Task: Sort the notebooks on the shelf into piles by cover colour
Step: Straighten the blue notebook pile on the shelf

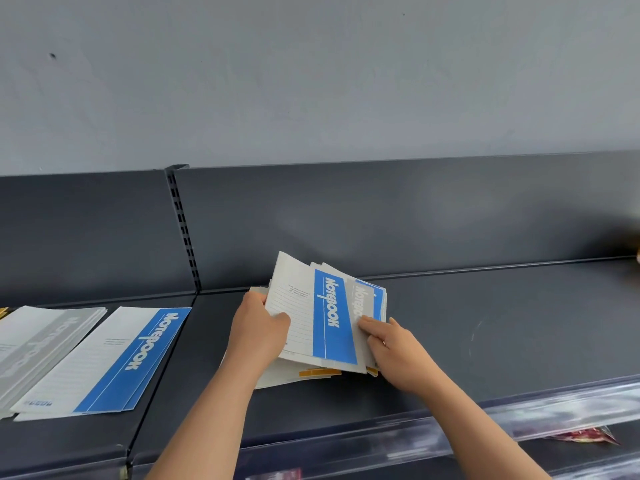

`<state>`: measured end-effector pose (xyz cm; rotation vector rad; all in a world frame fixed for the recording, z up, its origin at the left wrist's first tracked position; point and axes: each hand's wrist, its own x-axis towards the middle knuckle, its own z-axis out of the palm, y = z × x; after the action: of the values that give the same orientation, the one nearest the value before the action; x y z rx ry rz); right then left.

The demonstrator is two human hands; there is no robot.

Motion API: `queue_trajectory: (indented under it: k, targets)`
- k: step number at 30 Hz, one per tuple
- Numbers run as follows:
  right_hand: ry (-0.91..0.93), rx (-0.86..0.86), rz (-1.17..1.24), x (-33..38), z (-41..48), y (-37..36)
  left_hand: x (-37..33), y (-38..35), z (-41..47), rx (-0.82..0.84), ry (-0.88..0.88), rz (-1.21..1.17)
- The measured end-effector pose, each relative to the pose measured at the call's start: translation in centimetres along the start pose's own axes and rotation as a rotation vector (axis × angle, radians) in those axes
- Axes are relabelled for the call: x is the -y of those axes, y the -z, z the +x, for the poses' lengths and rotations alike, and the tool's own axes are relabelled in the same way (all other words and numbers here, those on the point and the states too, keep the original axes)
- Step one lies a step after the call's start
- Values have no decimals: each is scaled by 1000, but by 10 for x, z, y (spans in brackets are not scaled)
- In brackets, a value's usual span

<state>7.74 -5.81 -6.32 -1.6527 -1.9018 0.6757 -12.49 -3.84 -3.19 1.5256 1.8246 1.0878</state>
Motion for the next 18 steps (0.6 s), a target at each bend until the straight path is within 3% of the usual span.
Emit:
queue_trajectory:
  k: [5,12,18]
  targets:
    - [-24,-40,137,-4,-3,-3,6,3,4,-12,8,11]
    - [-7,-62,-45,-4,3,-8,5,7,-4,-17,21,-70]
    - [-46,-64,210,13,2,-9,11,14,-5,48,38,-109]
